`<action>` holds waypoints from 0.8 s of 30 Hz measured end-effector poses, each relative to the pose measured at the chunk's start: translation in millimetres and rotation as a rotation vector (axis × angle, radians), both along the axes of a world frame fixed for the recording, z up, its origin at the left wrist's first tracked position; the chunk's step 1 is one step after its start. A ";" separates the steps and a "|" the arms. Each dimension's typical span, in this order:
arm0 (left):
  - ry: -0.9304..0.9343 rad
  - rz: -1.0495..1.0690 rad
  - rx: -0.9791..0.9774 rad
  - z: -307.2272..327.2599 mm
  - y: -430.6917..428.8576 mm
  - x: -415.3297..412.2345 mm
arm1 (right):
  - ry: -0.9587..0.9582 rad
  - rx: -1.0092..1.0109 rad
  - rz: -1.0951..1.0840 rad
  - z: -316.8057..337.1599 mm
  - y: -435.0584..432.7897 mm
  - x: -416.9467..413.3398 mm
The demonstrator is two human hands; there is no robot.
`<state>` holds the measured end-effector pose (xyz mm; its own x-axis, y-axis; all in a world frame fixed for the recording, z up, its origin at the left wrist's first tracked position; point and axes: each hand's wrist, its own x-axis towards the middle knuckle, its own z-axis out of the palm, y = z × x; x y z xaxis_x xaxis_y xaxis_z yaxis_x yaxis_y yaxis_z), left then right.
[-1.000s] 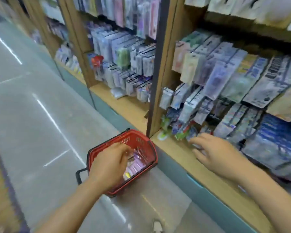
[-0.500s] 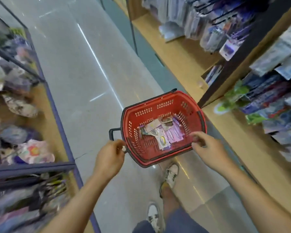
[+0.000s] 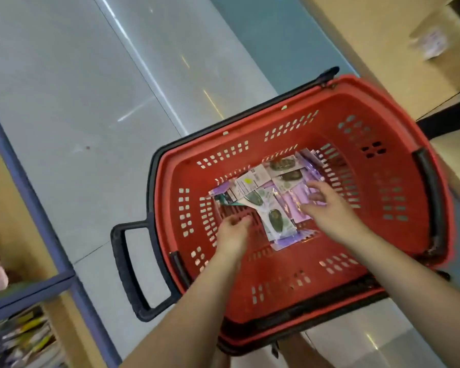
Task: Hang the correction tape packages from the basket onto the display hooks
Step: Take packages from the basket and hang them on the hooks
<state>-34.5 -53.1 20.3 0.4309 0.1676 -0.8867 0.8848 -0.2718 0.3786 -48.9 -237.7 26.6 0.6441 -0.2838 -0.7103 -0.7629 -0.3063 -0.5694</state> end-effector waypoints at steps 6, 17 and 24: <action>0.110 0.201 -0.017 -162.0 -12.8 15.6 | -0.036 -0.028 0.330 -154.1 43.4 54.9; 0.151 0.656 -0.067 -249.5 -38.9 37.7 | 0.099 -0.244 0.841 -240.6 42.0 40.5; -0.028 0.476 0.062 -226.4 -44.5 27.6 | 0.051 0.054 0.395 -213.3 26.3 70.9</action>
<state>-6.9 -97.6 -206.1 0.3165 0.4044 -0.8581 0.9062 0.1384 0.3995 22.1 -211.5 -186.6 0.6597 0.0173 -0.7513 -0.6199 -0.5526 -0.5571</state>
